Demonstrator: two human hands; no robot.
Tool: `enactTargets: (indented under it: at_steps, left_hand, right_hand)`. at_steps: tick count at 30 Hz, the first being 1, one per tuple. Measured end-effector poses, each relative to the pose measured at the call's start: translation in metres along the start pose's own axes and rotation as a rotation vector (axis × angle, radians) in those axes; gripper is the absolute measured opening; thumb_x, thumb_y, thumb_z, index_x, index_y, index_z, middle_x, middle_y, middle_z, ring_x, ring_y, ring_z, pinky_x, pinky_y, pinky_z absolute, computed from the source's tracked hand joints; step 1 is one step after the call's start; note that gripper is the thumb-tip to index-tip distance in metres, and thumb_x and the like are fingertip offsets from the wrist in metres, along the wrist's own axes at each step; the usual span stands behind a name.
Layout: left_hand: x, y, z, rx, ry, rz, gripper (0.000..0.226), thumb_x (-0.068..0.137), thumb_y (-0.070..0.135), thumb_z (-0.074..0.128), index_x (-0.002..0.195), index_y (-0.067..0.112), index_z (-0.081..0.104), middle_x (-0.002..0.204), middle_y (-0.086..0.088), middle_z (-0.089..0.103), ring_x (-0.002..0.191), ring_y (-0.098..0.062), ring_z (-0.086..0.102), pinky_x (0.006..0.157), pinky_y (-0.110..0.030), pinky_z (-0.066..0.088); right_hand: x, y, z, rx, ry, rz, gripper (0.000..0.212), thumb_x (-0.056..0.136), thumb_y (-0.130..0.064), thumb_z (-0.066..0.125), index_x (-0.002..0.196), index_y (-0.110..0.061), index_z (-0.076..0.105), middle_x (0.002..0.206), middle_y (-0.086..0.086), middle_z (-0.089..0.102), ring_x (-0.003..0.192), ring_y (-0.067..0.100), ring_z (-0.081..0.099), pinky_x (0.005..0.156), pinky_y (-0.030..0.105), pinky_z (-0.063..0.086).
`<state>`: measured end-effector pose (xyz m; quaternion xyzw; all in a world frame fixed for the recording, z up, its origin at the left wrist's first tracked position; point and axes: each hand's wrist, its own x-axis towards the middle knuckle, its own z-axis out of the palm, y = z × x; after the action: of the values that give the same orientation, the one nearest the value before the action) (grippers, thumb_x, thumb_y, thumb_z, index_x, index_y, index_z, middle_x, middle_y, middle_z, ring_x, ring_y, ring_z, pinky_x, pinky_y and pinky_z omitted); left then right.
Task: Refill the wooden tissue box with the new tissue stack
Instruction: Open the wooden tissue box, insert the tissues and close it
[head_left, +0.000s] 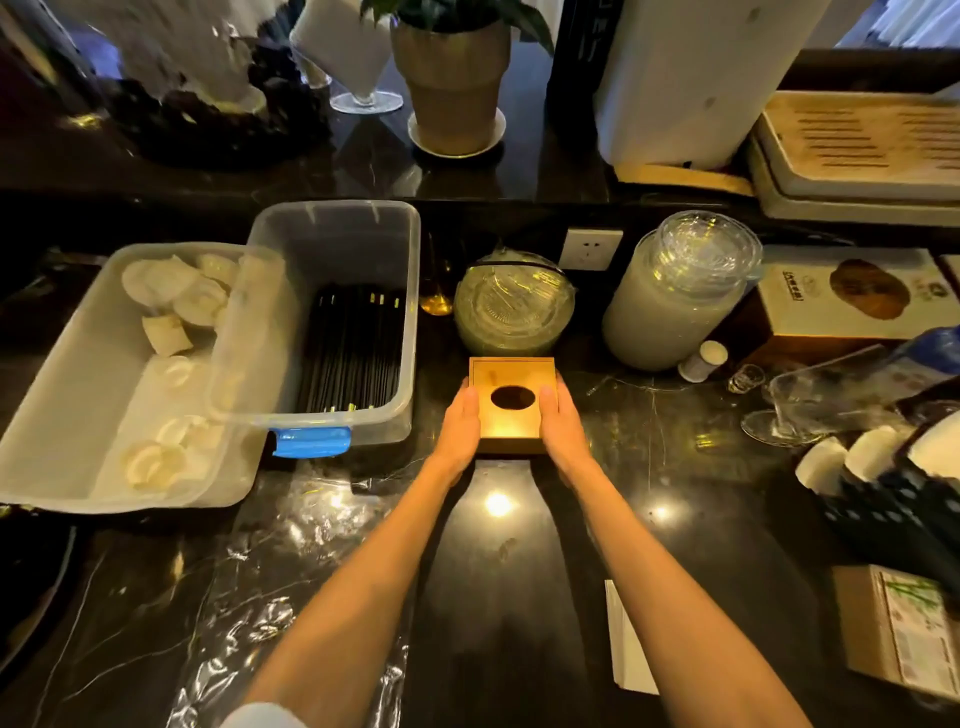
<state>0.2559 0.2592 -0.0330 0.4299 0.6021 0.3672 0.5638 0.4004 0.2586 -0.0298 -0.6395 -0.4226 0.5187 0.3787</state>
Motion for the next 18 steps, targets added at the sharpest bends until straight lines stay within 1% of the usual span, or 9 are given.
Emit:
enactTargets:
  at_steps: [3,4,6,9,12,14,16,17,18]
  left_hand:
    - [-0.01,0.0,-0.001,-0.028,-0.013,-0.031,0.039,0.105,0.035,0.03,0.132,0.018,0.052,0.128,-0.009,0.062,0.118,-0.02,0.059,0.1,-0.037,0.048]
    - [-0.017,-0.001,-0.002,-0.027,-0.017,-0.039,0.039,0.105,0.036,0.031,0.132,0.018,0.052,0.128,-0.01,0.063,0.117,-0.021,0.06,0.101,-0.039,0.049]
    - [-0.037,-0.008,-0.004,-0.026,-0.031,-0.049,0.04,0.104,0.04,0.032,0.132,0.02,0.052,0.127,-0.01,0.063,0.115,-0.021,0.061,0.102,-0.042,0.049]
    - [-0.086,-0.02,-0.005,-0.038,-0.06,-0.044,0.043,0.102,0.046,0.031,0.136,0.025,0.048,0.131,-0.005,0.061,0.117,-0.019,0.06,0.103,-0.042,0.048]
    - [-0.141,-0.044,-0.002,-0.07,-0.065,-0.026,0.044,0.103,0.043,0.03,0.14,0.025,0.045,0.133,-0.002,0.059,0.12,-0.016,0.059,0.103,-0.039,0.048]
    - [-0.176,-0.063,0.0,-0.098,-0.062,-0.009,0.042,0.103,0.039,0.031,0.141,0.026,0.044,0.133,0.002,0.06,0.119,-0.01,0.06,0.096,-0.029,0.052]
    - [-0.209,-0.077,0.003,-0.123,-0.054,-0.031,0.036,0.103,0.038,0.034,0.135,0.035,0.049,0.125,0.012,0.065,0.111,0.001,0.062,0.084,-0.016,0.053]
    - [-0.226,-0.085,0.004,-0.129,-0.051,-0.055,0.032,0.103,0.039,0.034,0.129,0.042,0.051,0.119,0.019,0.067,0.108,0.006,0.062,0.08,-0.01,0.051]
    - [-0.24,-0.094,0.005,-0.14,-0.049,-0.077,0.029,0.102,0.04,0.034,0.125,0.047,0.051,0.115,0.026,0.068,0.106,0.01,0.061,0.078,-0.007,0.049]
  right_hand:
    - [-0.009,0.001,0.0,0.005,-0.003,0.015,0.045,0.105,-0.029,0.03,0.148,-0.016,0.031,0.136,0.004,0.053,0.123,0.019,0.051,0.105,0.037,0.042]
    - [-0.016,0.002,-0.001,0.003,-0.005,0.036,0.047,0.105,-0.028,0.031,0.15,-0.016,0.029,0.142,0.007,0.049,0.128,0.022,0.049,0.109,0.042,0.04]
    - [-0.036,0.008,-0.002,0.001,-0.006,0.082,0.049,0.104,-0.03,0.032,0.152,-0.019,0.025,0.149,0.008,0.044,0.133,0.023,0.044,0.113,0.045,0.035]
    - [-0.086,0.02,-0.005,-0.011,-0.017,0.107,0.049,0.104,-0.034,0.031,0.152,-0.025,0.025,0.145,0.004,0.047,0.13,0.021,0.047,0.109,0.041,0.039]
    - [-0.142,0.04,-0.009,0.024,-0.041,0.1,0.047,0.104,-0.035,0.032,0.149,-0.027,0.028,0.139,0.003,0.051,0.122,0.018,0.052,0.102,0.035,0.045]
    - [-0.18,0.054,-0.014,0.05,-0.047,0.103,0.049,0.103,-0.038,0.034,0.15,-0.029,0.026,0.138,-0.004,0.051,0.12,0.009,0.053,0.099,0.028,0.046]
    - [-0.218,0.07,-0.019,0.074,-0.063,0.097,0.046,0.102,-0.04,0.035,0.147,-0.041,0.025,0.13,-0.018,0.051,0.111,-0.01,0.054,0.088,0.012,0.048]
    - [-0.236,0.078,-0.02,0.088,-0.071,0.107,0.043,0.102,-0.041,0.035,0.143,-0.046,0.025,0.127,-0.021,0.051,0.11,-0.011,0.055,0.087,0.013,0.049]
    - [-0.251,0.085,-0.021,0.106,-0.074,0.121,0.043,0.101,-0.042,0.036,0.142,-0.049,0.025,0.128,-0.019,0.053,0.113,-0.006,0.055,0.091,0.019,0.05]
